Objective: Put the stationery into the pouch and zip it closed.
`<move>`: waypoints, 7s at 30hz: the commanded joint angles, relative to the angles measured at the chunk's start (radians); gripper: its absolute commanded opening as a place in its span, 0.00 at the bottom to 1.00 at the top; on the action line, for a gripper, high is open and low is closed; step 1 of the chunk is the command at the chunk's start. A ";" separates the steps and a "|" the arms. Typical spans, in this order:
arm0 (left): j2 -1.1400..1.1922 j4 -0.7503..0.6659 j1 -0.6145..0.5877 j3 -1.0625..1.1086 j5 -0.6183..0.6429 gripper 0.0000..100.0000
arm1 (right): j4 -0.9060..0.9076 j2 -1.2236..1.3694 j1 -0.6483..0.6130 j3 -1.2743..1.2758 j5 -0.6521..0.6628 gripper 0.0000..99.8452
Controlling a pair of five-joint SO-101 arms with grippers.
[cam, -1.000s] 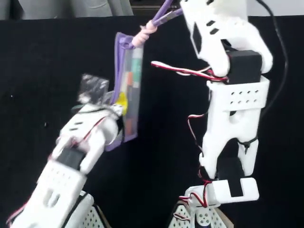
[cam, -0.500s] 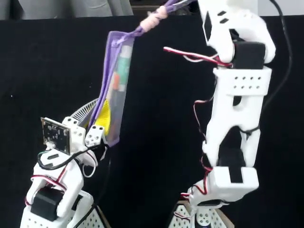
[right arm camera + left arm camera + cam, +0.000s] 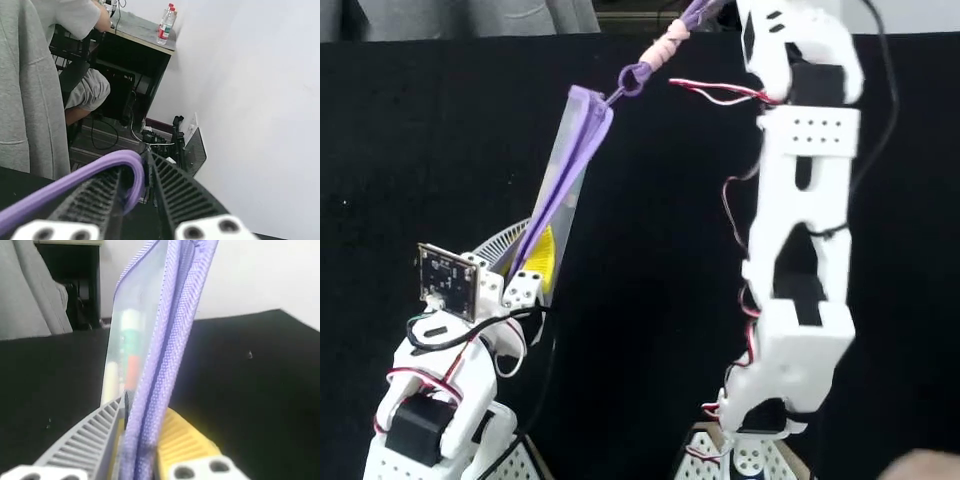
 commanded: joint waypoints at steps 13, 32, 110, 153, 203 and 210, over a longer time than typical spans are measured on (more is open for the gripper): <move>-0.035 0.087 0.068 -0.202 -0.005 0.03 | -0.422 0.363 0.060 -0.027 -0.009 0.01; -0.037 0.078 -0.045 -0.255 0.087 0.03 | -0.196 0.881 0.054 -0.524 0.000 0.01; -0.031 -0.255 -0.022 0.162 0.086 0.20 | 0.465 -0.130 -0.482 -0.869 0.163 0.01; -0.032 -0.163 0.182 -0.001 0.328 0.20 | 0.551 -0.039 -0.783 -0.777 0.215 0.01; -0.034 0.006 -0.016 0.027 0.321 0.20 | 0.617 -0.050 -0.709 -0.750 0.210 0.01; -0.034 -0.026 0.071 0.005 0.322 0.20 | 0.603 -0.047 -0.709 -0.742 0.209 0.01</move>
